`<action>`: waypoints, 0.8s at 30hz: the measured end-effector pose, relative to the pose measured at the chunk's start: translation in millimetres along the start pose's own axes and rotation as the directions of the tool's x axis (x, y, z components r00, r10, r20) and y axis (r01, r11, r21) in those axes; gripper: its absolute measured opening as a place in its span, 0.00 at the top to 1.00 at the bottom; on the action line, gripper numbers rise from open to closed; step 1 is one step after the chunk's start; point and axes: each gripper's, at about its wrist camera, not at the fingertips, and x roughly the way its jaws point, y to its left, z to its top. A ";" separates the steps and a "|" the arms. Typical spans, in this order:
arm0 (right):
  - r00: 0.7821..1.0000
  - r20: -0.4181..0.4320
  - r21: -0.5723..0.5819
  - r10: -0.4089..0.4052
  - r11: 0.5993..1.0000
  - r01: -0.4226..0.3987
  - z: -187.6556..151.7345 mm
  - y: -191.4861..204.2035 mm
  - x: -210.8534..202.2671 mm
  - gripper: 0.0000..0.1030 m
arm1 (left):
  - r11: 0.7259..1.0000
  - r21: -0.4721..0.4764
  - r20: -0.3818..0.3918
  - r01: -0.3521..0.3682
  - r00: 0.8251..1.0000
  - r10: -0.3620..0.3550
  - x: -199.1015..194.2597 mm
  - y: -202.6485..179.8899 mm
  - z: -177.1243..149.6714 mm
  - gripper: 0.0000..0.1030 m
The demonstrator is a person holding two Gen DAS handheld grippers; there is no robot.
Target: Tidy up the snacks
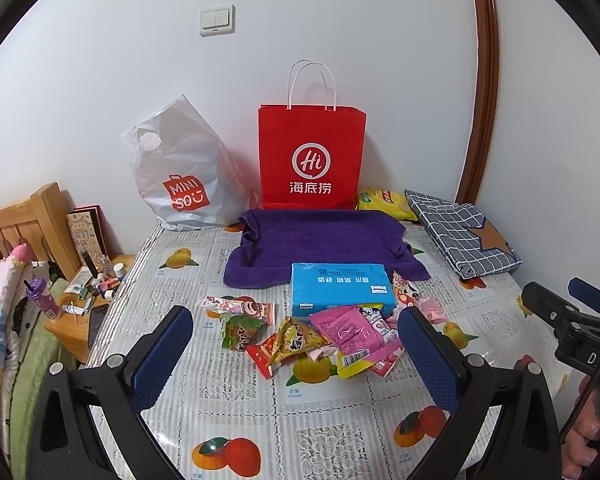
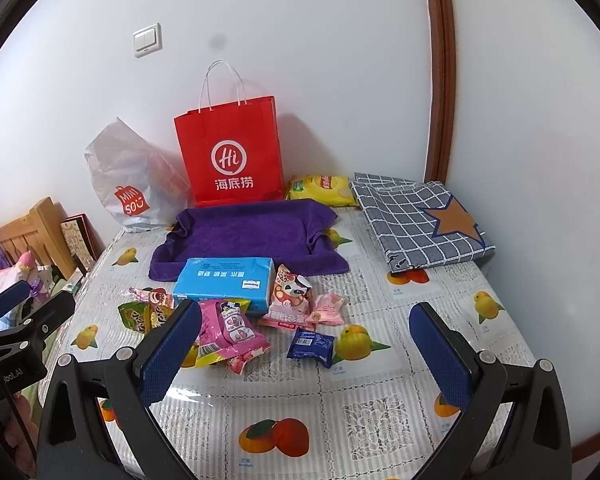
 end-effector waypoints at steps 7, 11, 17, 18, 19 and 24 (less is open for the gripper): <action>1.000 0.002 -0.001 -0.001 1.000 0.001 -0.3 0.9 0.0 0.00 | 1.000 -0.003 0.005 0.002 1.000 -0.002 -0.7 0.8 -1.8 0.00; 1.000 0.001 -0.001 0.000 1.000 0.000 -0.1 0.6 0.1 0.00 | 1.000 -0.006 0.006 0.008 1.000 -0.008 -2.4 1.0 -3.1 0.00; 1.000 0.005 -0.010 -0.001 1.000 0.001 3.7 0.8 0.0 0.00 | 1.000 0.000 0.006 0.011 1.000 -0.011 -1.8 -0.6 0.4 0.00; 1.000 0.004 -0.008 -0.003 1.000 0.003 4.8 1.2 0.2 0.00 | 1.000 -0.001 0.004 0.012 1.000 -0.012 -1.0 -1.1 1.3 0.00; 1.000 0.004 -0.008 -0.001 1.000 0.001 5.2 0.6 0.6 0.00 | 1.000 -0.001 0.003 0.013 1.000 -0.013 -0.1 -1.6 2.8 0.00; 1.000 0.009 -0.008 -0.001 1.000 0.001 6.4 0.9 0.3 0.00 | 1.000 0.001 0.003 0.009 1.000 -0.009 0.6 -1.0 3.7 0.00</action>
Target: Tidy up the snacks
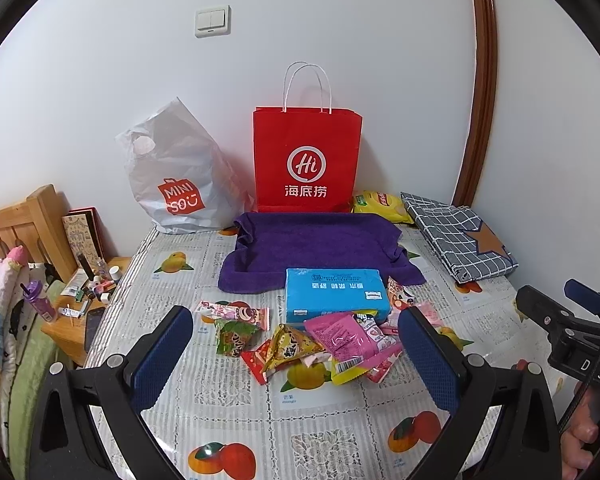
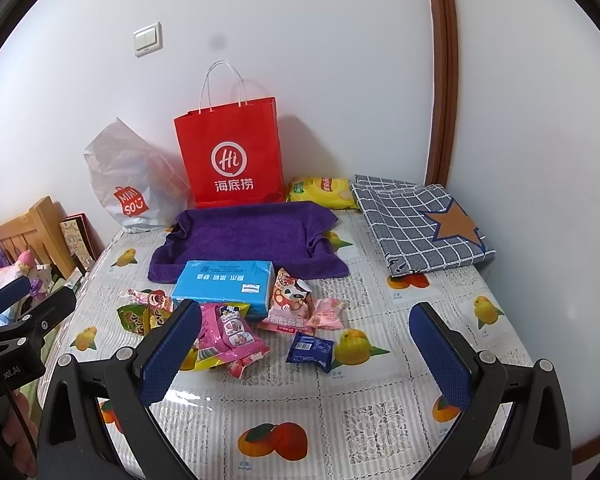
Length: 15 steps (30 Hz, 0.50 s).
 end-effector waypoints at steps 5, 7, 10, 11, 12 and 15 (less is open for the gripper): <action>1.000 -0.005 0.016 0.012 1.000 -0.012 -3.2 -1.4 1.7 0.00 | 1.000 -0.010 -0.007 0.000 1.000 0.000 2.5 -1.6 3.1 0.00; 1.000 -0.006 0.018 0.012 1.000 -0.012 -4.7 -1.3 3.1 0.00 | 1.000 -0.008 -0.007 -0.003 1.000 0.003 2.6 -2.1 3.8 0.00; 1.000 -0.014 0.014 0.012 1.000 -0.011 -6.3 -0.1 6.1 0.00 | 1.000 -0.006 -0.007 -0.006 1.000 0.006 2.6 -3.3 4.0 0.00; 1.000 -0.017 0.011 0.010 1.000 -0.010 -6.4 0.8 7.3 0.00 | 1.000 -0.009 -0.010 -0.007 1.000 0.007 2.9 -3.3 3.8 0.00; 1.000 -0.017 0.008 0.008 1.000 -0.008 -6.2 1.9 8.7 0.00 | 1.000 -0.011 -0.015 -0.010 1.000 0.009 3.3 -3.3 3.6 0.00; 1.000 -0.013 0.000 0.005 1.000 -0.005 -6.2 4.0 11.9 0.00 | 1.000 -0.014 -0.016 -0.014 1.000 0.014 5.4 -2.6 5.0 0.00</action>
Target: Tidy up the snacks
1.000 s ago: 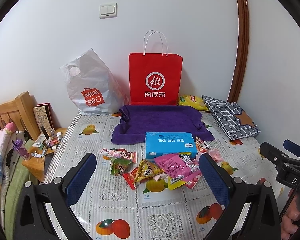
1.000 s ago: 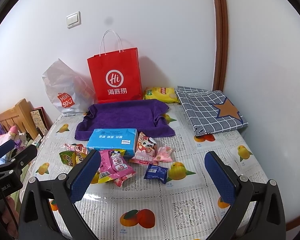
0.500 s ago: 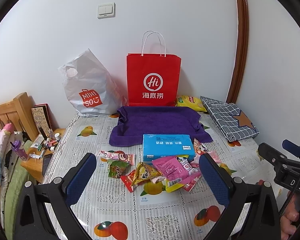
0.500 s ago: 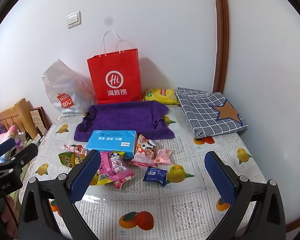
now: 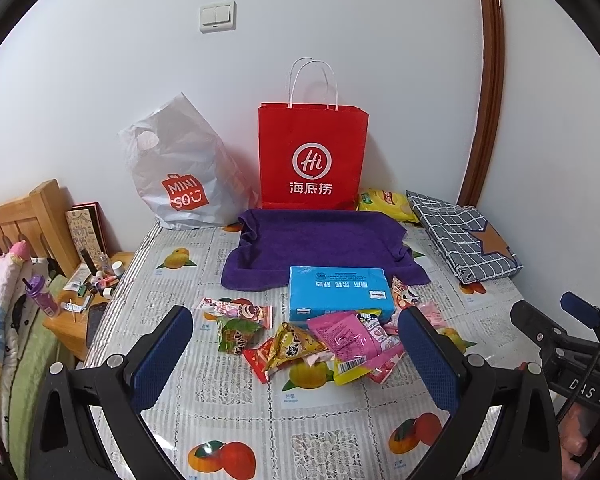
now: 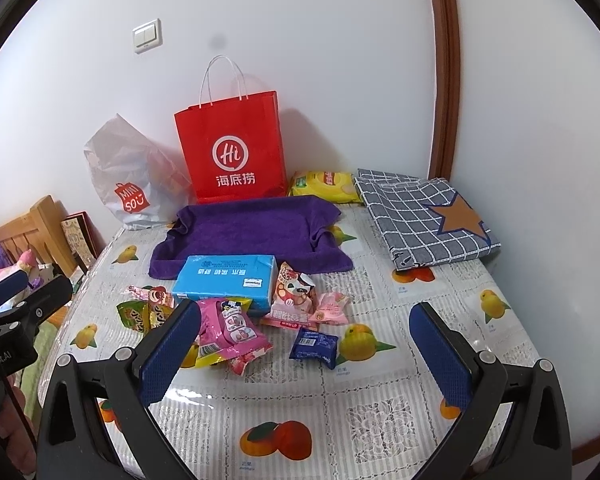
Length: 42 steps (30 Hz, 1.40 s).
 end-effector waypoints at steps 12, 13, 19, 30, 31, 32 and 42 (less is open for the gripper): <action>0.999 -0.020 -0.001 -0.051 0.999 0.051 6.7 -4.0 26.3 0.00 | 0.999 -0.013 -0.034 -0.053 0.998 0.052 28.9 13.5 6.2 0.00; 0.999 -0.025 0.004 -0.047 0.999 0.047 7.5 -5.8 28.7 0.00 | 0.999 -0.017 -0.036 -0.047 0.998 0.046 31.8 14.8 7.4 0.00; 0.997 -0.024 -0.021 -0.070 0.997 0.069 9.4 -9.0 43.1 0.00 | 0.999 -0.038 -0.035 -0.033 0.999 0.031 43.9 22.1 11.3 0.00; 0.997 -0.036 -0.047 -0.063 0.997 0.061 5.2 -10.4 72.0 0.00 | 0.999 -0.008 -0.052 -0.037 0.998 0.036 74.2 26.5 12.5 0.00; 0.998 -0.045 -0.048 -0.053 0.998 0.051 4.5 -11.7 76.1 0.01 | 0.999 0.001 -0.061 -0.041 0.997 0.041 77.7 26.8 12.5 0.00; 0.998 -0.050 -0.045 -0.044 0.998 0.042 3.9 -13.2 79.4 0.01 | 0.999 0.005 -0.075 -0.045 0.996 0.046 82.7 27.8 12.5 0.00; 0.991 -0.117 -0.020 -0.060 0.998 0.059 -4.7 -31.7 119.6 0.04 | 0.998 -0.014 -0.130 -0.055 0.990 0.053 119.5 44.5 8.1 0.00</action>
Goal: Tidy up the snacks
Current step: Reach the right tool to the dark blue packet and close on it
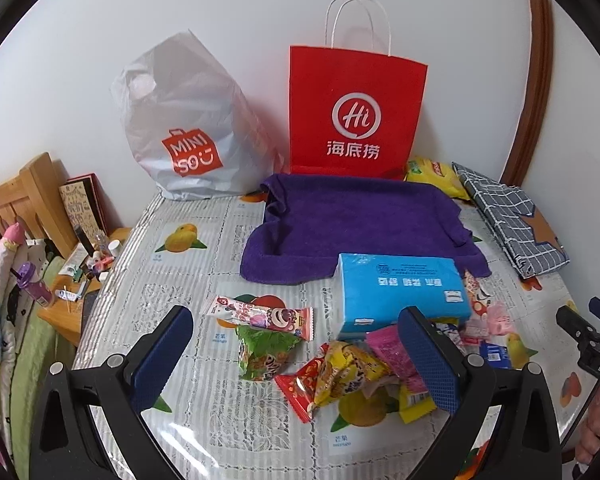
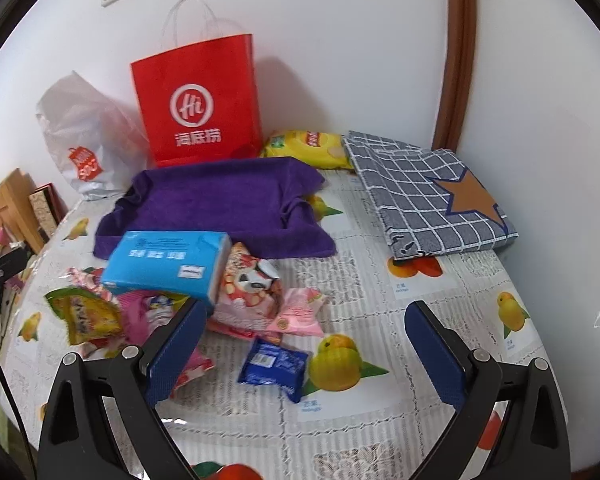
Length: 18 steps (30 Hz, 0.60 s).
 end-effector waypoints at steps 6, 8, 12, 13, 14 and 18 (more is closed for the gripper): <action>0.997 -0.073 0.046 0.020 0.999 -0.017 -6.8 -14.4 32.4 0.17 | 1.000 -0.010 -0.015 -0.013 1.000 0.013 19.8 5.0 -2.0 0.00; 0.994 -0.102 0.043 0.039 0.998 -0.035 -12.6 -14.6 44.1 0.23 | 1.000 -0.004 -0.031 -0.014 0.999 0.014 27.7 6.0 -1.8 0.00; 0.981 -0.167 0.054 0.104 0.994 -0.096 -27.9 -6.8 67.2 0.23 | 1.000 -0.008 -0.050 -0.016 0.999 0.016 41.2 8.1 -1.0 0.00; 0.977 -0.187 0.053 0.104 0.994 -0.096 -32.9 -3.6 75.6 0.23 | 1.000 -0.008 -0.053 -0.016 0.998 0.015 43.8 8.5 -1.0 0.00; 0.975 -0.199 0.051 0.100 0.994 -0.092 -36.0 -1.5 81.1 0.23 | 1.000 -0.009 -0.062 -0.016 0.998 0.015 47.6 8.8 -1.2 0.00; 0.964 -0.246 0.055 0.096 0.995 -0.085 -50.2 4.2 102.0 0.23 | 1.000 -0.004 -0.085 -0.016 0.996 0.016 59.0 11.3 -4.8 0.00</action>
